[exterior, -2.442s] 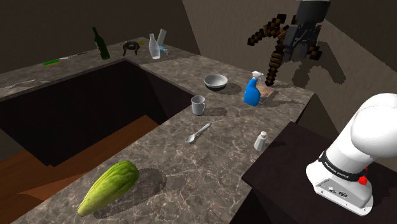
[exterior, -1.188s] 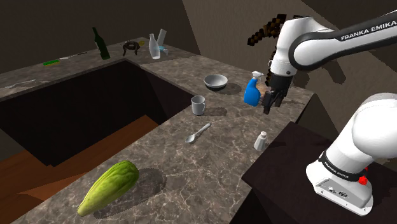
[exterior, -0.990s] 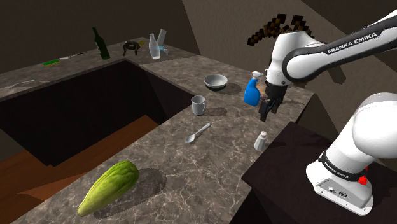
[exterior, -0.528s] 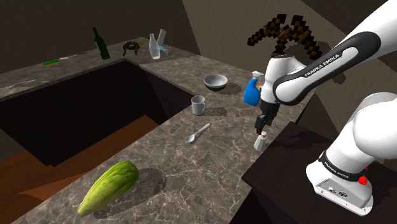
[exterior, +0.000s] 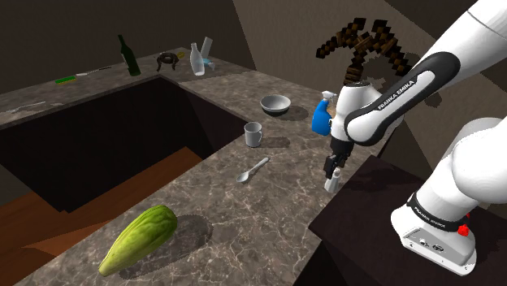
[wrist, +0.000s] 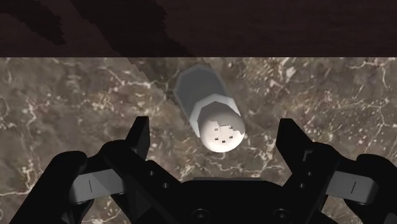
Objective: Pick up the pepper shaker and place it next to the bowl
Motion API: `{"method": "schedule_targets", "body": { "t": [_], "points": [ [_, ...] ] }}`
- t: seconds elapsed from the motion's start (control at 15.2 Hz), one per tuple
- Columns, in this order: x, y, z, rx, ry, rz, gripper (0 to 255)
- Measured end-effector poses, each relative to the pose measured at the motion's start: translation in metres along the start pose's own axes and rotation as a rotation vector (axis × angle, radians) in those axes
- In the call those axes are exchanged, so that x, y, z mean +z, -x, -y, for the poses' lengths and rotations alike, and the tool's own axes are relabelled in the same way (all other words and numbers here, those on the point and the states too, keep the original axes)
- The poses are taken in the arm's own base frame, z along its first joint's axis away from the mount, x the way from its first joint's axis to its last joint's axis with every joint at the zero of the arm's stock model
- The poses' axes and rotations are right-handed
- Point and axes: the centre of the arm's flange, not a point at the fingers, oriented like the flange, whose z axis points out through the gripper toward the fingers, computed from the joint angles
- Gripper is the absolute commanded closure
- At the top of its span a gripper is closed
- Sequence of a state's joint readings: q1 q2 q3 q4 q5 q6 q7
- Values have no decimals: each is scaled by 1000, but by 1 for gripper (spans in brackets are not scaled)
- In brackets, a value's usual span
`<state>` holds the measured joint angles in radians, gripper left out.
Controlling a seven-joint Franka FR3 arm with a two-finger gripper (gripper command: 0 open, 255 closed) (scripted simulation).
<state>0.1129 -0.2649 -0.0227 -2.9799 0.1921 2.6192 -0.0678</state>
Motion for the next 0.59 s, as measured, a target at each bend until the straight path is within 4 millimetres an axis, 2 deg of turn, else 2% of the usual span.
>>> {"method": "schedule_targets", "body": {
  "t": [0.26, 0.33, 0.59],
  "points": [
    [1, 0, 0, 0, 0, 0, 0],
    [1, 0, 0, 0, 0, 0, 255],
    [1, 0, 0, 0, 0, -1, 255]
  ]
}}
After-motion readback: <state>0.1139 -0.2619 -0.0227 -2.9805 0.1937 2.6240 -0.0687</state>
